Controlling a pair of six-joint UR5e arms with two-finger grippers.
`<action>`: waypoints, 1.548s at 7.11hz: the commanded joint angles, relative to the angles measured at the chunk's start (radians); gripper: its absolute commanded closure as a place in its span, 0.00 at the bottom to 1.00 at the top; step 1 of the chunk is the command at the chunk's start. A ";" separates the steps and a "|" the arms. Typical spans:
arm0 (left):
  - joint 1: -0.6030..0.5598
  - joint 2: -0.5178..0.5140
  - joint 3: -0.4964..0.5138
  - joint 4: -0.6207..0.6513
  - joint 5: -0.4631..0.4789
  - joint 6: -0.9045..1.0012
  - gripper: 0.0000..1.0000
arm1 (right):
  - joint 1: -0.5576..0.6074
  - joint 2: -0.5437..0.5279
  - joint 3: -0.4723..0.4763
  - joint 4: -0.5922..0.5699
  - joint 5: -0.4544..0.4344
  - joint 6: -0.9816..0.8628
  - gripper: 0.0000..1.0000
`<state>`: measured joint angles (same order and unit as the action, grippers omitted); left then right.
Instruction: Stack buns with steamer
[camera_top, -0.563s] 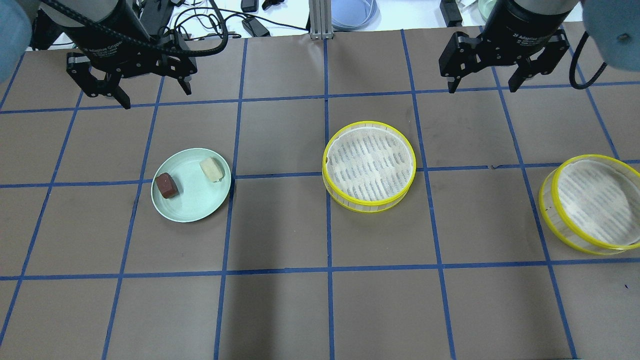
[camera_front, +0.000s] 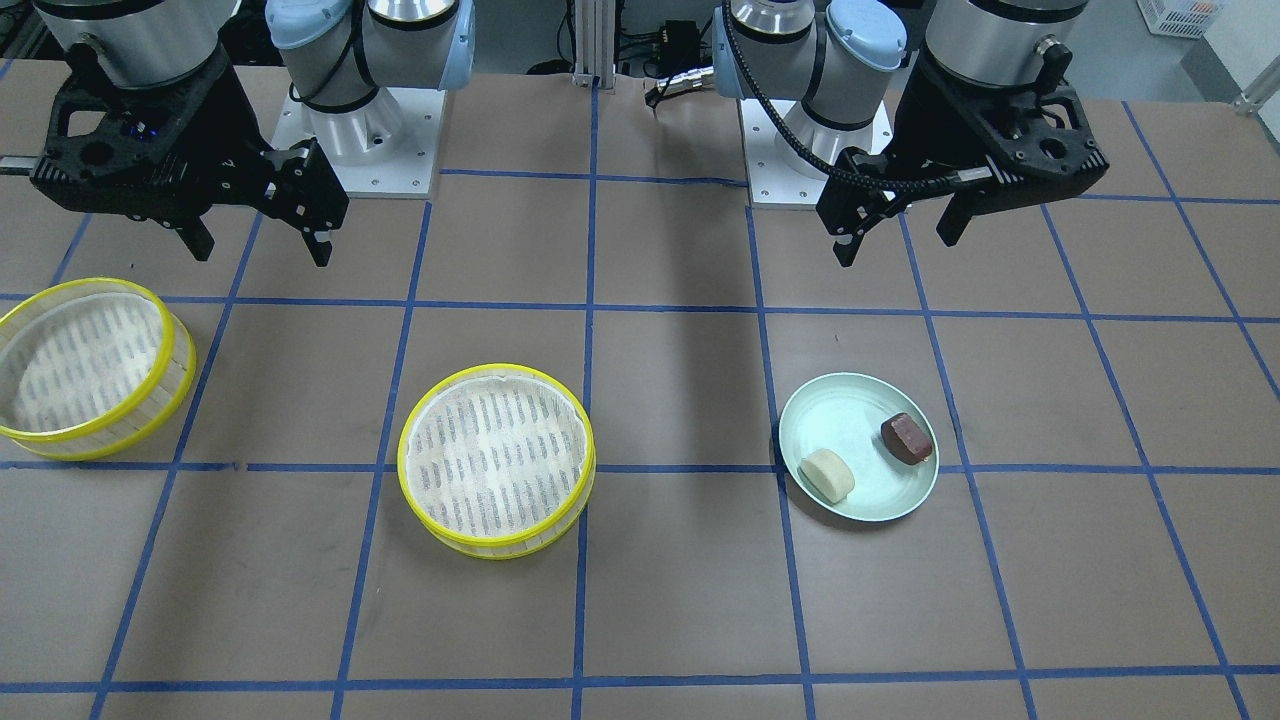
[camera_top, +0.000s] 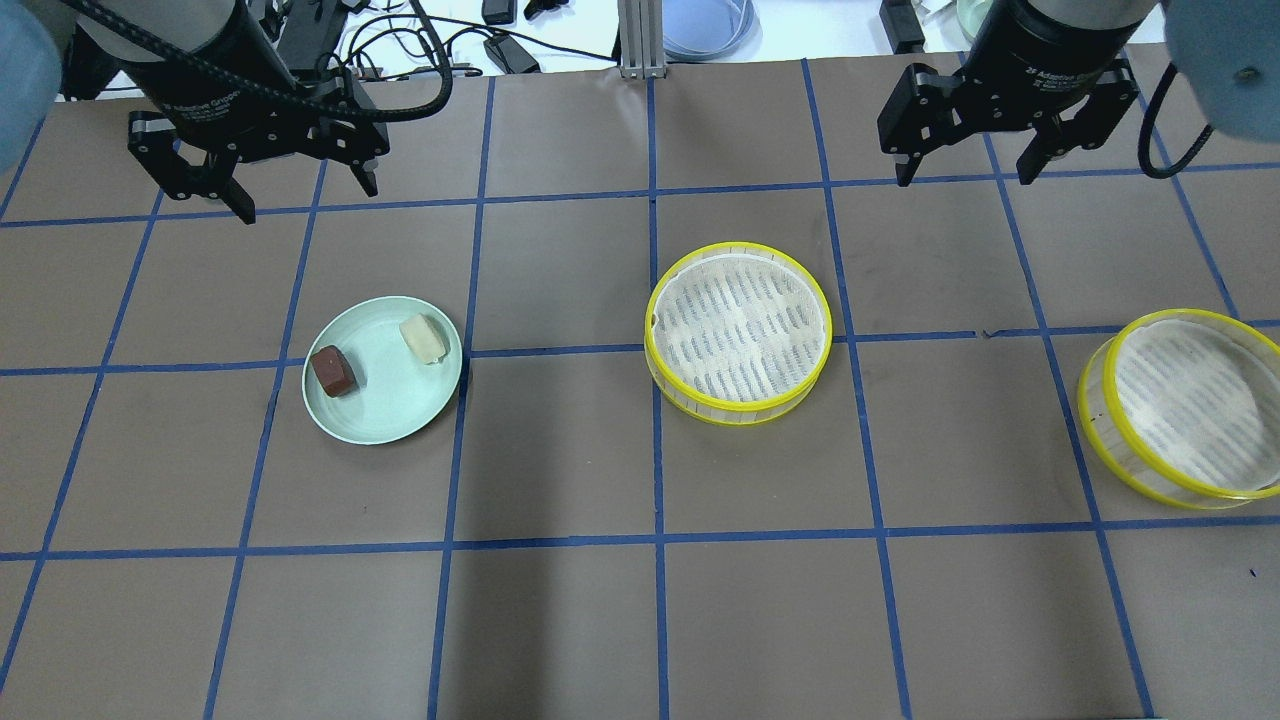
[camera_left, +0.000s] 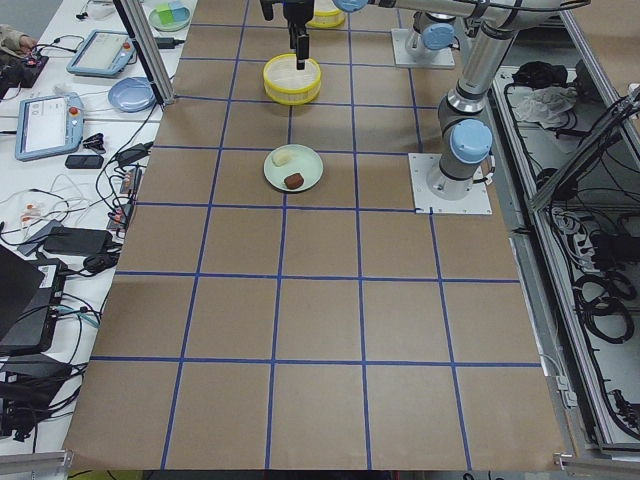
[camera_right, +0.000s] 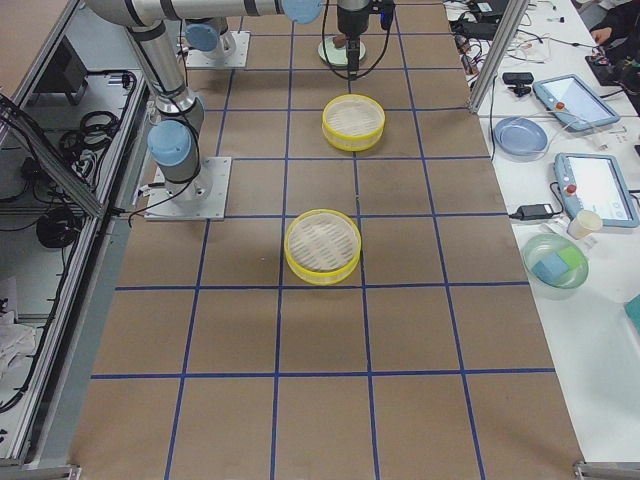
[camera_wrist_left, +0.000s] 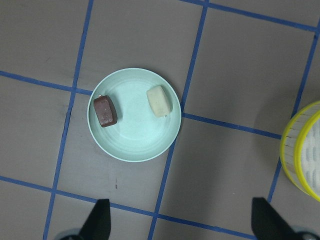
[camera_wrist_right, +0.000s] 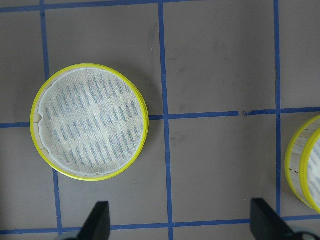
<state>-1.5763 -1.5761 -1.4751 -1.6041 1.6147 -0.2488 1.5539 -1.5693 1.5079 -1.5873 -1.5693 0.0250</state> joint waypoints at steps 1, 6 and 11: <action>0.005 -0.008 -0.017 0.019 0.004 0.002 0.00 | -0.002 0.005 0.000 -0.003 -0.011 -0.014 0.00; 0.073 -0.106 -0.231 0.321 0.001 0.025 0.00 | -0.211 0.011 0.002 0.072 -0.090 -0.128 0.00; 0.101 -0.300 -0.252 0.502 -0.010 -0.033 0.00 | -0.558 0.158 0.127 -0.110 -0.263 -0.562 0.01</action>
<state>-1.4771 -1.8275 -1.7252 -1.1340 1.6057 -0.2694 1.0442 -1.4598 1.6086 -1.6352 -1.7545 -0.5094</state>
